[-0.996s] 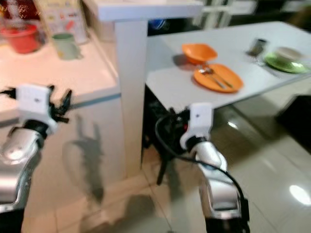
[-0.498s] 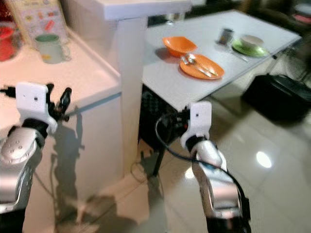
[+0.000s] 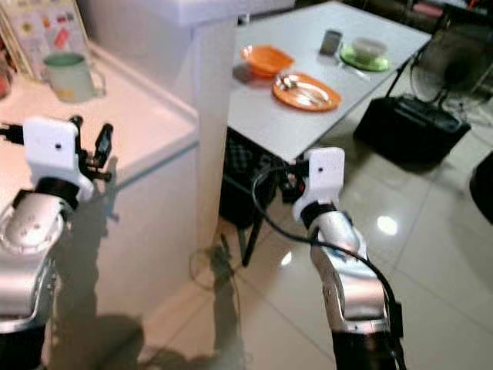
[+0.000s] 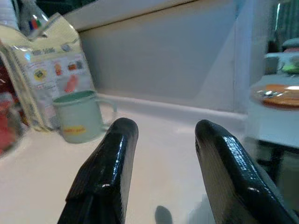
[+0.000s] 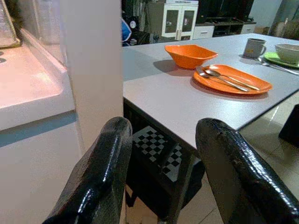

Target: Setting the table

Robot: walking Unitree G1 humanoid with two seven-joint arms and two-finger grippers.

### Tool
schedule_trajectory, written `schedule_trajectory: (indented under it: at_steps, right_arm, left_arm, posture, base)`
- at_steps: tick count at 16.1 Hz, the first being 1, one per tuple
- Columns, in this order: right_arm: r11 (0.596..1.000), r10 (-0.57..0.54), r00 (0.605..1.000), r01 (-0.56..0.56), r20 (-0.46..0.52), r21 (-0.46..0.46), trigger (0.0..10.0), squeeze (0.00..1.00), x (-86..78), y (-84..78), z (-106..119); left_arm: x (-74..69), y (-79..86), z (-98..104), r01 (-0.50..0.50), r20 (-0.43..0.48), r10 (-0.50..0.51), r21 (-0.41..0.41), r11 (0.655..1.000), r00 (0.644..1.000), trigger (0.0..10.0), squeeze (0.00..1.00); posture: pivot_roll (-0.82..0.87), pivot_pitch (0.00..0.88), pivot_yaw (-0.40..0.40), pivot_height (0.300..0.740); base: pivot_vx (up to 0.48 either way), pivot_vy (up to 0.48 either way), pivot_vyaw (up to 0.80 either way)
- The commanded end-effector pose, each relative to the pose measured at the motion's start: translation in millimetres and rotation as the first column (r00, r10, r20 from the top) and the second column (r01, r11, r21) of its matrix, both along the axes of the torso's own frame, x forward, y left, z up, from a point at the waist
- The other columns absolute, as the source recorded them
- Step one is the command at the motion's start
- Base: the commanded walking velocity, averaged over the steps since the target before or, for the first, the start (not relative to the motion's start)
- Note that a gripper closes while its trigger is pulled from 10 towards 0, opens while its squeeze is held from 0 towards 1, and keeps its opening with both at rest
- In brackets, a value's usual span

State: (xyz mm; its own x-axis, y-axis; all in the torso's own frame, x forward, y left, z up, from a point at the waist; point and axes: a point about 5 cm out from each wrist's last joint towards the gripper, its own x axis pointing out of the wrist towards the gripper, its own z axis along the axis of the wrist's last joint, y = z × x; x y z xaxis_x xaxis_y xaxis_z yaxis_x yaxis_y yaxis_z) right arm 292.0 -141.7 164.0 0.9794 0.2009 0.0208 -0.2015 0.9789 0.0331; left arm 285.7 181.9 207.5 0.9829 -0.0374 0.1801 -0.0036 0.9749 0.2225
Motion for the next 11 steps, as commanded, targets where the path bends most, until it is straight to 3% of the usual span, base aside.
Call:
schedule_trajectory:
  at_steps: [1,4,11]
  right_arm:
    - [0.999,-0.031,0.999,0.031,0.014,-0.007,10.0,0.00,1.4,-11.5,6.1]
    - [0.999,0.009,1.000,-0.009,0.021,-0.046,10.0,0.00,3.6,-8.3,8.8]
    - [0.997,0.022,0.999,-0.018,0.048,-0.080,10.0,0.00,4.5,-7.7,13.0]
  left_arm:
    - [0.9,-9.6,0.4,0.025,-0.006,-0.025,-0.041,0.999,1.000,10.0,0.00]
    - [1.9,-13.9,5.5,0.033,0.025,-0.032,-0.011,0.999,0.999,10.0,0.00]
    - [2.4,-21.3,9.6,0.080,0.058,-0.081,0.021,0.997,0.995,10.0,0.00]
  posture:
    - [0.08,0.000,-0.059,0.740]
    - [0.09,0.000,-0.062,0.740]
    - [0.09,0.000,-0.055,0.740]
  base:
    - [0.000,0.000,0.00]
    - [0.000,0.000,0.00]
    - [0.365,0.000,0.80]
